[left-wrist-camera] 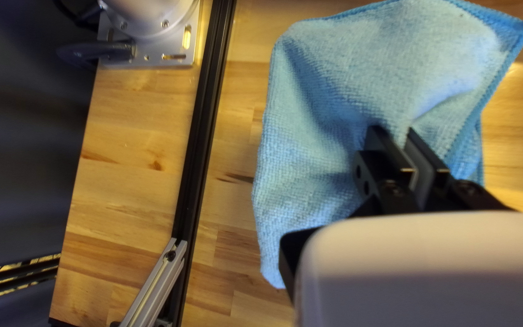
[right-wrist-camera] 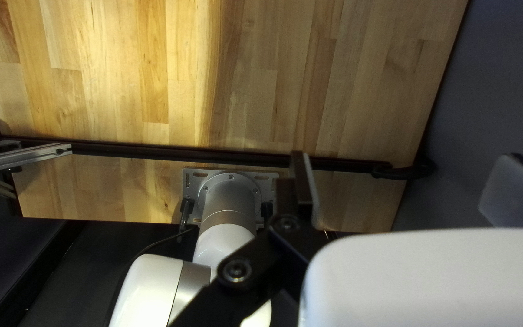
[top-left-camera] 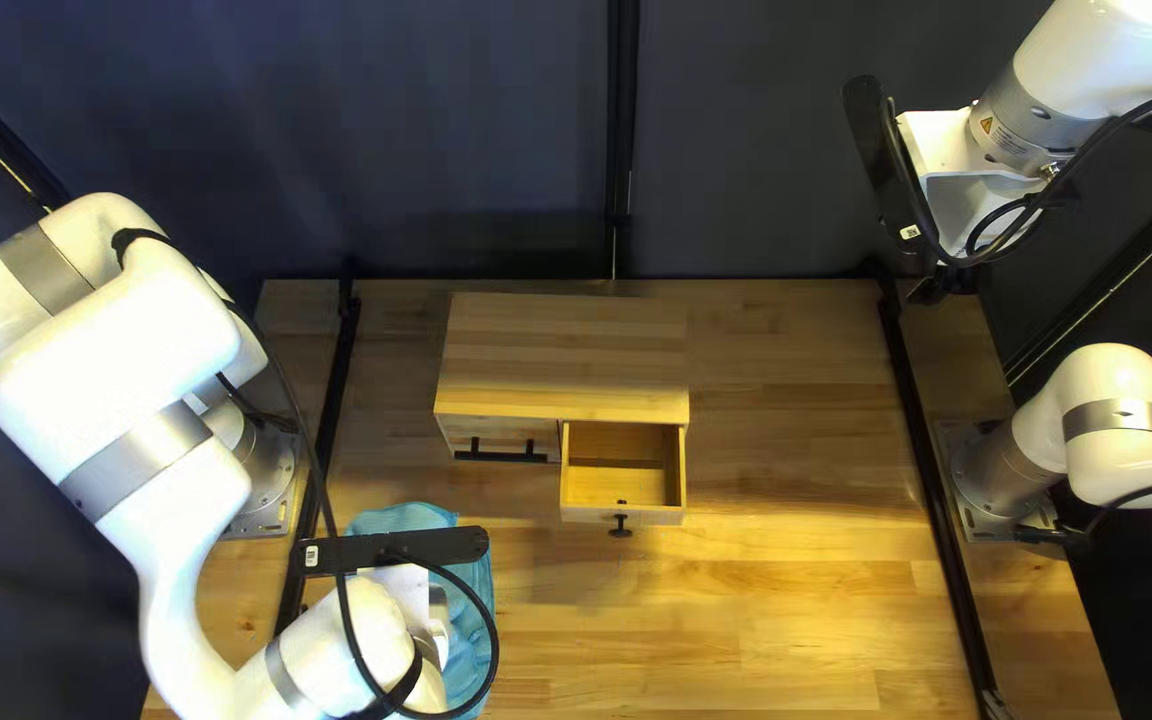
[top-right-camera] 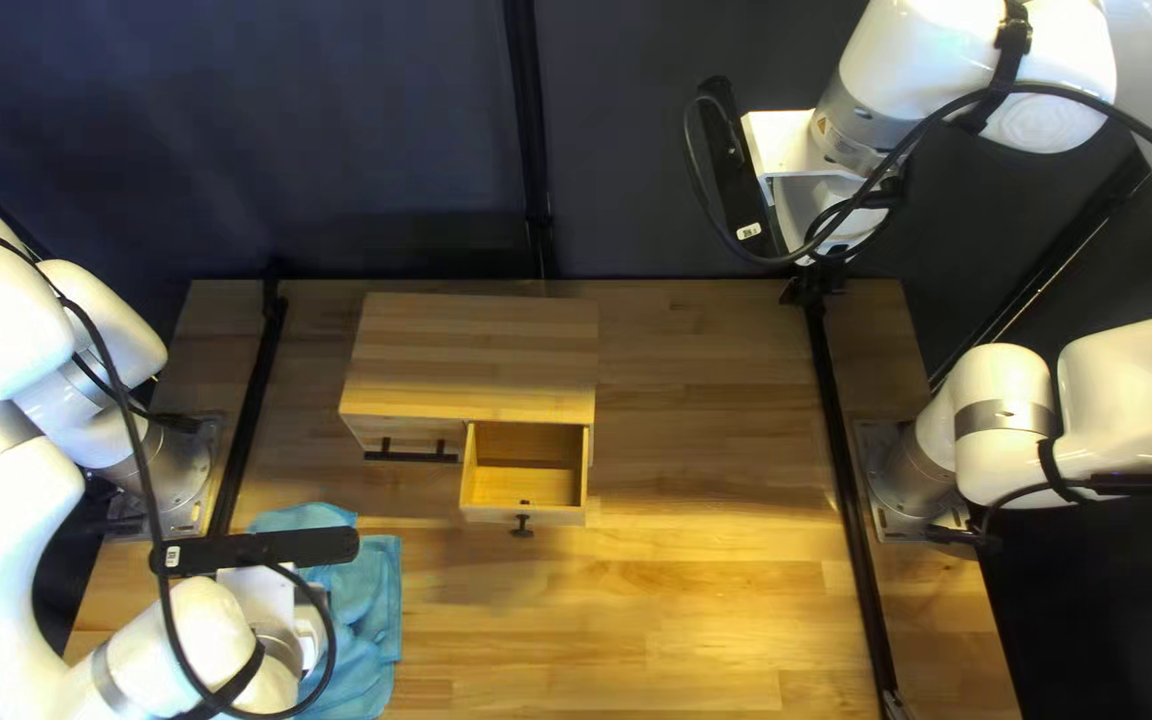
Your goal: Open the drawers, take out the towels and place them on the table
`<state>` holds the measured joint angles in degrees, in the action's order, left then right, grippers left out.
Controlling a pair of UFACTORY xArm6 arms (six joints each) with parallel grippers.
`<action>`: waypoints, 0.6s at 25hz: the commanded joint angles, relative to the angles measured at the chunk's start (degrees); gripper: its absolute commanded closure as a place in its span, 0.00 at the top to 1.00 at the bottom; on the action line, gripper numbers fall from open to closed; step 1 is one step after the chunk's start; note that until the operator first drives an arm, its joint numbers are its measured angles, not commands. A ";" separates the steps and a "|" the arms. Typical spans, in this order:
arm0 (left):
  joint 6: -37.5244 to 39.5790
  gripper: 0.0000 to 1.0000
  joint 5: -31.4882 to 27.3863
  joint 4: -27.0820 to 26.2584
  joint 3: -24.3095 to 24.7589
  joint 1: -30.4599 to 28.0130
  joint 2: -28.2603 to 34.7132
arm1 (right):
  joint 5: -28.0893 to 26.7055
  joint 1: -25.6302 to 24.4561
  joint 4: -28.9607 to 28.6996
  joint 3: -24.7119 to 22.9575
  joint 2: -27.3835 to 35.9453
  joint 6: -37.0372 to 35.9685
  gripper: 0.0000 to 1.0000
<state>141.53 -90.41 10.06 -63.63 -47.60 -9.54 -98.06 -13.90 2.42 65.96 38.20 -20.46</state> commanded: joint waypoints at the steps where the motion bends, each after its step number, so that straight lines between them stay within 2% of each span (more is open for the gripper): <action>1: -0.19 0.00 0.60 -0.82 -1.65 -0.18 -1.66 | 0.00 0.00 0.00 0.00 0.00 0.00 1.00; 5: 0.18 0.00 1.60 -1.49 -2.76 -0.54 -3.57 | 0.00 0.00 0.00 0.00 0.00 0.00 1.00; 15: 0.30 0.00 5.81 -0.75 -1.27 -0.43 -4.10 | 0.00 0.00 0.00 0.00 0.00 0.00 1.00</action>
<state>142.04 -85.48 8.96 -64.91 -48.18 -13.32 -98.06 -13.90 2.42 65.96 38.20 -20.46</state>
